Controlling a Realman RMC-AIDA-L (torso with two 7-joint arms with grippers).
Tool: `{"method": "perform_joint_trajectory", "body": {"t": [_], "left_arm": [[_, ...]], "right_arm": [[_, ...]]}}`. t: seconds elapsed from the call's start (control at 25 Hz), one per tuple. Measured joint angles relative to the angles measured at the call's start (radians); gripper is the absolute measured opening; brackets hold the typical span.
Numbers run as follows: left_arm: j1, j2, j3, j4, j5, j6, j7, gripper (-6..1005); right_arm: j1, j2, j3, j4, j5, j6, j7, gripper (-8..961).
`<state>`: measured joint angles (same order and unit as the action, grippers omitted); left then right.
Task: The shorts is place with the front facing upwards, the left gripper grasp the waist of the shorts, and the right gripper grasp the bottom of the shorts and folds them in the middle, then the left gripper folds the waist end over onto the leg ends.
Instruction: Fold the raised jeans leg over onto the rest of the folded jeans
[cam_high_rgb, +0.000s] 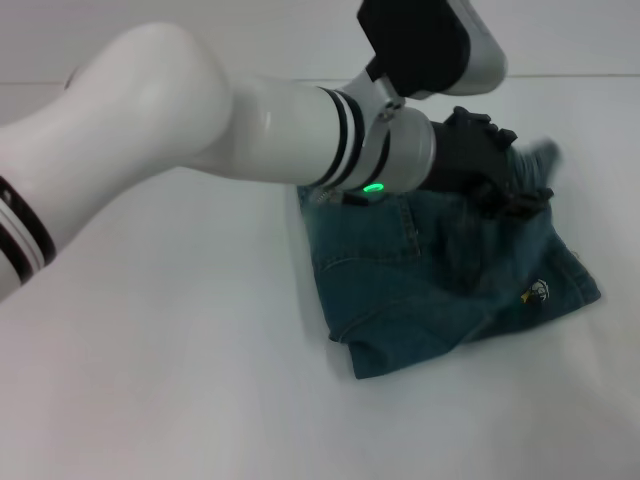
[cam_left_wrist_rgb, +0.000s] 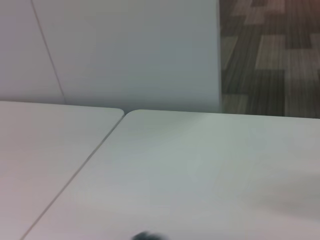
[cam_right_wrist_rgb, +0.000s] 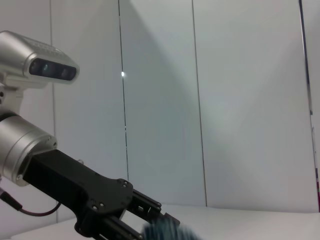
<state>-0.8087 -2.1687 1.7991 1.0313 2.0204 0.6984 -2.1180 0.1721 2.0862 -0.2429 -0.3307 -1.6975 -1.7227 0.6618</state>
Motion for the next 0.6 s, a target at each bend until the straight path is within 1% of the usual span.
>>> {"method": "perform_joint_trajectory", "body": {"t": [0.12,0.2,0.36,0.48,0.56,0.6], "left_arm": [[0.003,0.002,-0.019,0.004,0.022,0.009,0.000,755],[0.005,0.002,-0.026,0.009,0.058,0.013,-0.008,727],[0.006,-0.001,-0.054,0.011,0.070,0.020,-0.020,671],[0.012,-0.002,-0.087,0.024,0.045,0.046,-0.029,629],[0.035,-0.002,-0.128,0.052,0.006,0.085,-0.011,601],[0.059,-0.002,-0.156,0.073,-0.027,0.112,0.019,641]], "right_arm": [[0.001,0.000,-0.001,-0.001,0.000,0.000,0.001,0],[0.001,0.000,-0.001,-0.001,-0.001,-0.001,0.001,1],[0.001,0.000,-0.001,-0.002,-0.001,-0.010,0.001,2],[-0.001,0.000,-0.001,-0.024,-0.001,-0.014,0.015,3],[-0.004,0.000,-0.007,-0.055,-0.003,-0.015,0.051,4],[-0.006,0.000,-0.012,-0.076,-0.004,-0.019,0.074,5]]}}
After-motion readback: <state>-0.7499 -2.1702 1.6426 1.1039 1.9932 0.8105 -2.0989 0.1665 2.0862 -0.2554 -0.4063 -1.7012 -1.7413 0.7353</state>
